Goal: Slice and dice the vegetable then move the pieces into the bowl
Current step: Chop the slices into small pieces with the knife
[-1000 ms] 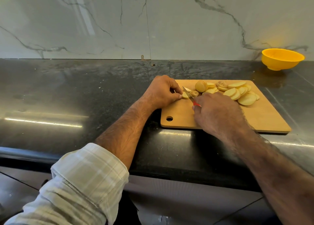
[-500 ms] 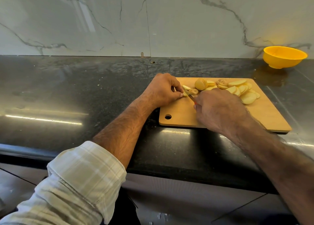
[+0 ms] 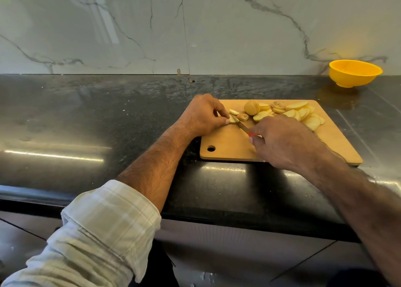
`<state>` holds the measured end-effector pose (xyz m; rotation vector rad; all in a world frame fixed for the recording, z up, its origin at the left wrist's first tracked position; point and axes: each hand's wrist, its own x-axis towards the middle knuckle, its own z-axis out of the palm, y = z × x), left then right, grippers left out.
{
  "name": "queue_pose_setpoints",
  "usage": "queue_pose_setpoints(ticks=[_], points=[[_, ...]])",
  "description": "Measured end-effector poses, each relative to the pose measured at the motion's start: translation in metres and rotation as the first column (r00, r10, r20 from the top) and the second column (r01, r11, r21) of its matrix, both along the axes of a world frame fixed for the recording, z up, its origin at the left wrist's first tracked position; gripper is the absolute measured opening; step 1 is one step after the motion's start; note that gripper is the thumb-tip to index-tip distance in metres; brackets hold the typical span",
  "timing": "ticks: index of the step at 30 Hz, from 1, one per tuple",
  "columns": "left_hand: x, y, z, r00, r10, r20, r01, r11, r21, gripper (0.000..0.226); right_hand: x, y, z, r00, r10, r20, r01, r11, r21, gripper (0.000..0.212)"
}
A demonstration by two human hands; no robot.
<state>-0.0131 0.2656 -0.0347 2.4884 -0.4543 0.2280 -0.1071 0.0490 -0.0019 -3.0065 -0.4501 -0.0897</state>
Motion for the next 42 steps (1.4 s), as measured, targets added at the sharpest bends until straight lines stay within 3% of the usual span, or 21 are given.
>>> queue_pose_setpoints(ticks=[4, 17, 21, 24, 32, 38, 42], points=[[0.0, 0.004, 0.0, 1.0, 0.007, -0.001, -0.007, 1.0, -0.02, 0.005, 0.0, 0.006, -0.002, 0.997, 0.0, 0.083, -0.002, 0.999, 0.032, 0.03], [0.002, 0.003, -0.001, 1.0, -0.024, 0.019, 0.025, 0.998, -0.052, 0.007, 0.015, 0.038, 0.002, 0.999, -0.03, 0.045, 0.031, 0.999, -0.037, 0.02], [0.0, 0.002, 0.001, 1.0, -0.016, 0.016, 0.017, 0.999, -0.041, 0.005, 0.02, 0.054, 0.01, 0.999, -0.033, -0.019, 0.031, 0.996, -0.084, 0.028], [0.0, 0.001, 0.0, 1.0, -0.013, 0.014, 0.014, 0.999, -0.051, 0.005, 0.02, 0.046, 0.003, 0.999, -0.023, 0.038, 0.026, 0.996, -0.091, 0.023], [0.002, 0.008, 0.001, 0.999, -0.015, -0.031, 0.013, 0.999, -0.051, 0.005, 0.009, 0.018, -0.001, 0.992, -0.044, 0.121, 0.043, 0.999, 0.009, 0.035], [0.001, 0.007, 0.001, 0.999, -0.028, -0.02, 0.027, 0.999, -0.047, 0.005, 0.014, 0.021, -0.003, 0.995, -0.037, 0.093, 0.035, 0.999, 0.027, 0.035], [0.005, 0.006, -0.004, 0.998, -0.05, 0.033, 0.051, 0.998, -0.023, 0.019, 0.025, 0.005, 0.0, 0.987, -0.086, 0.138, 0.071, 0.992, 0.106, 0.038]])
